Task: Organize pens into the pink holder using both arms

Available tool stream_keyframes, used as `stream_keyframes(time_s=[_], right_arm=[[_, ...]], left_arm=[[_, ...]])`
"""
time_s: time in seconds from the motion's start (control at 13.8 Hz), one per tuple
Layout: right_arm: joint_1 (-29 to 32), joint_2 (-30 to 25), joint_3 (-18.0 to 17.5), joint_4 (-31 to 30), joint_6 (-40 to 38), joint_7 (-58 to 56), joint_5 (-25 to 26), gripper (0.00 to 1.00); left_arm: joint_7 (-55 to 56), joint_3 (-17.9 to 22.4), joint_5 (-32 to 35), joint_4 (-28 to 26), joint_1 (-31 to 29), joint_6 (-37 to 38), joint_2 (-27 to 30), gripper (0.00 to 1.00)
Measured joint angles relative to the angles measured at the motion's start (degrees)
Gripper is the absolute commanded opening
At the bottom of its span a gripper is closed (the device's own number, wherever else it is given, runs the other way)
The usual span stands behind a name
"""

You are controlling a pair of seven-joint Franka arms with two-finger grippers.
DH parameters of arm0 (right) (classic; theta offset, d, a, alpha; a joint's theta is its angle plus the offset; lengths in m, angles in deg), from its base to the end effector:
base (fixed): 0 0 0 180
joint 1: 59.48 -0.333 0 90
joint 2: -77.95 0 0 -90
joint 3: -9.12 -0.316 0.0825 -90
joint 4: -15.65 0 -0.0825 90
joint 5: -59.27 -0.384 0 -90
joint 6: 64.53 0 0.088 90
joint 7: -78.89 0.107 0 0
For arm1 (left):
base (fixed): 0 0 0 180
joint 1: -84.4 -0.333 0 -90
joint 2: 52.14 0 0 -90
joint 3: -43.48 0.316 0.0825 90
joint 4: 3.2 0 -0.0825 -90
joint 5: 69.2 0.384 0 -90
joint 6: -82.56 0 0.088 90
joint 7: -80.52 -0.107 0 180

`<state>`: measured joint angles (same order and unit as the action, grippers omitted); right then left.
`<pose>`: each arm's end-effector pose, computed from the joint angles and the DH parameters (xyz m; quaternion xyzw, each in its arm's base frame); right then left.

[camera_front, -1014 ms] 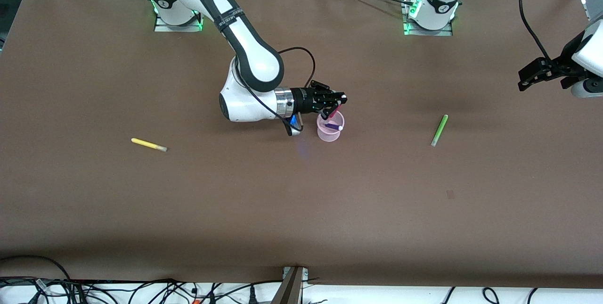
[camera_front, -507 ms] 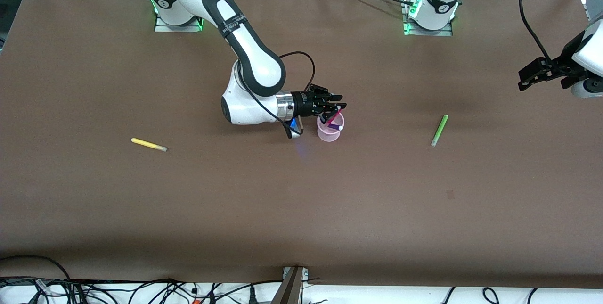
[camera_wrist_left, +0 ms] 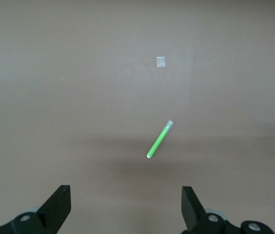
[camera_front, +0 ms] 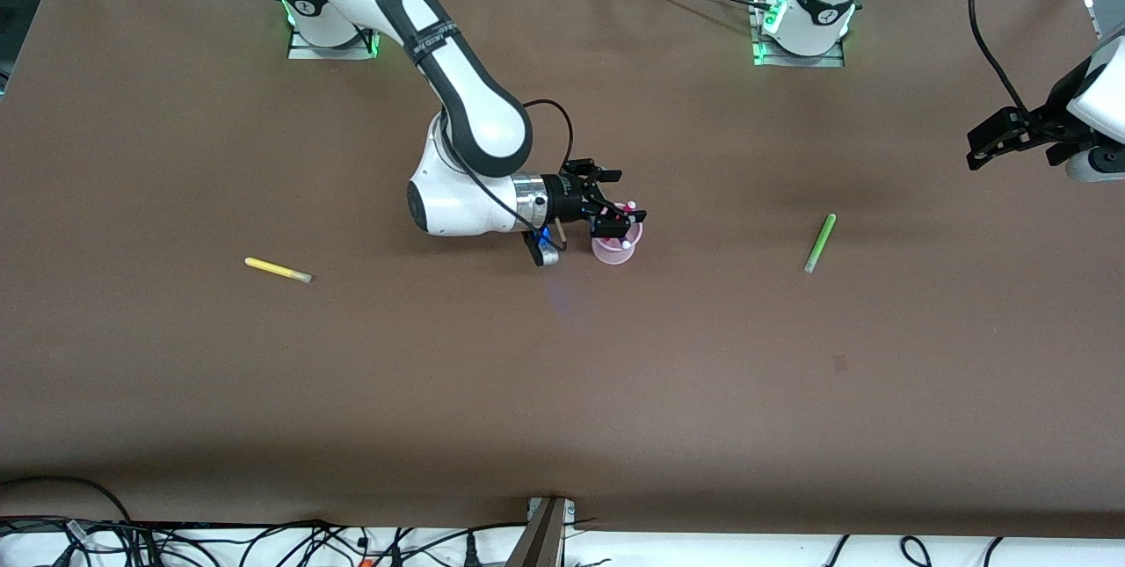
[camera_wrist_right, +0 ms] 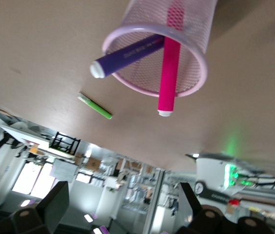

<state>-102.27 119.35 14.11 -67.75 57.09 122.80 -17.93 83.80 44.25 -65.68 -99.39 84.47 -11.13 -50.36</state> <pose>0.5453 0.4949 0.2800 -0.7807 0.3752 0.3392 0.3670 0.5484 0.0130 0.5962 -0.9990 -0.0325 0.0056 0.0306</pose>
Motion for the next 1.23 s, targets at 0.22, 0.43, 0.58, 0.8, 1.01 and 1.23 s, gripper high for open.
stream_keyframes(time_s=[0.22, 0.43, 0.58, 0.8, 1.01, 1.23], right_arm=[[0.0, -1.7, 2.0, 2.4, 0.2, -1.2, 9.5, 1.0], [0.0, -5.1, 6.9, 3.3, 0.1, -5.2, 21.0, 1.0], [0.2, -7.0, 11.6, 3.3, -2.1, -7.6, 26.4, 1.0], [0.5, -9.8, 16.8, 3.3, -10.0, -14.5, 35.2, 1.0], [0.4, -14.9, 20.1, 3.4, -18.7, -22.6, 47.8, 1.0], [0.6, -20.8, 22.3, 2.5, -24.2, -29.6, 58.4, 1.0]], left_arm=[[0.0, 0.0, 0.0, 0.0, 0.0, 0.0, 0.0, 1.0], [0.0, 0.0, 0.0, 0.1, 0.0, 0.0, 0.0, 1.0], [0.0, 0.0, 0.0, 0.1, 0.0, 0.0, 0.0, 1.0], [0.0, 0.0, 0.0, 0.2, 0.0, 0.0, 0.0, 1.0], [0.0, 0.0, 0.0, 0.2, 0.0, 0.0, 0.0, 1.0], [0.0, 0.0, 0.0, 0.2, 0.0, 0.0, 0.0, 1.0]])
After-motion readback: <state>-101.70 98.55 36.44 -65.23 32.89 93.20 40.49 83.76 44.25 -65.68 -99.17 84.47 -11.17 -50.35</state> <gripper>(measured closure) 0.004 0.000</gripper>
